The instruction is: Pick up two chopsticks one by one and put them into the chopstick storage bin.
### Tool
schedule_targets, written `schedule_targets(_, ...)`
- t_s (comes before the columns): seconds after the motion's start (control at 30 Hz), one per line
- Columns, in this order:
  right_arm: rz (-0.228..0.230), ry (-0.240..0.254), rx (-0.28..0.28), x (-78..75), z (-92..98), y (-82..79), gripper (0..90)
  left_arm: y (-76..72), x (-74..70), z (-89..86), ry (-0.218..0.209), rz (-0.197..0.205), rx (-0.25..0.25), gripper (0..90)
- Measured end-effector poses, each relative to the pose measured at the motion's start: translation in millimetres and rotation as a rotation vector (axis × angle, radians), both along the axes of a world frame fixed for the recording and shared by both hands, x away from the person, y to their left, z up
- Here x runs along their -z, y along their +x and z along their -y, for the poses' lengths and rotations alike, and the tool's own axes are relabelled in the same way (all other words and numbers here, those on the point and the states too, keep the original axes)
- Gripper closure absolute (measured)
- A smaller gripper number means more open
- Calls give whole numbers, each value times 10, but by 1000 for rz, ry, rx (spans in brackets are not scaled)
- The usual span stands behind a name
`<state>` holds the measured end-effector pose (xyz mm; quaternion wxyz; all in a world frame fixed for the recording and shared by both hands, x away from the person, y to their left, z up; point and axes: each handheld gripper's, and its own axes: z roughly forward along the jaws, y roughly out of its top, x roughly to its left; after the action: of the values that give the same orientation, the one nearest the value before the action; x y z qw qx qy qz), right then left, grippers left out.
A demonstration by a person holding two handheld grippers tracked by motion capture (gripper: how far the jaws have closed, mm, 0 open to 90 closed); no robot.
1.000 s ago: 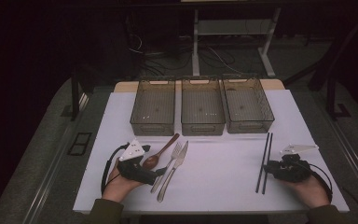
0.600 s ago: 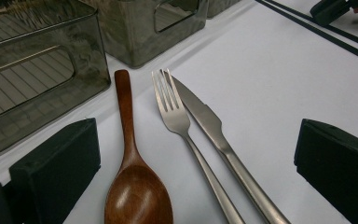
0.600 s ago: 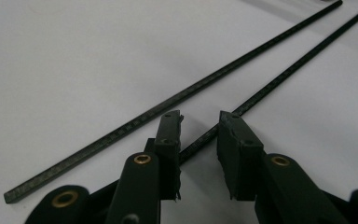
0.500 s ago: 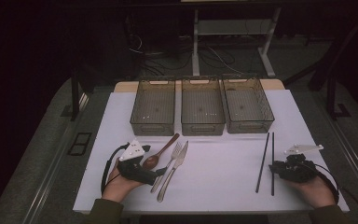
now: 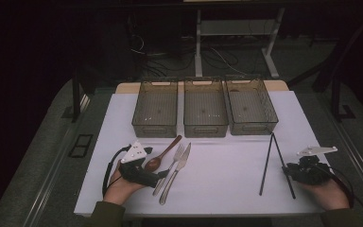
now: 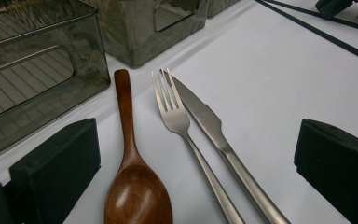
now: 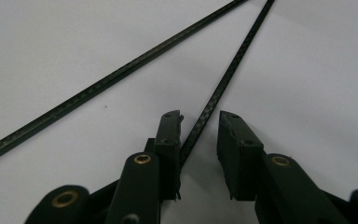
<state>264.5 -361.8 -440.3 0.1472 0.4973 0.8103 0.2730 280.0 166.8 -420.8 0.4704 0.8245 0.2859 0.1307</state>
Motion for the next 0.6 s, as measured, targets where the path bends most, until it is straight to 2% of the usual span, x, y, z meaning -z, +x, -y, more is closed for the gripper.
schedule_targets(0.2, 7, 5, 1, -11, -3, 0, 665, -1, -1, 0, 0, 0, 0, 0)
schedule_targets(0.3, 11, 22, 12, -28, -1, 0, 687, 0, 1, 2, 2, -1, 0, 0)
schedule_targets(0.43, -12, 17, 19, -2, -13, 8, 721, -2, 1, 6, 3, -1, 0, 0)
schedule_targets(0.6, -4, 10, 53, -1, 12, 14, 760, -2, 2, 7, 3, -1, 1, 0)
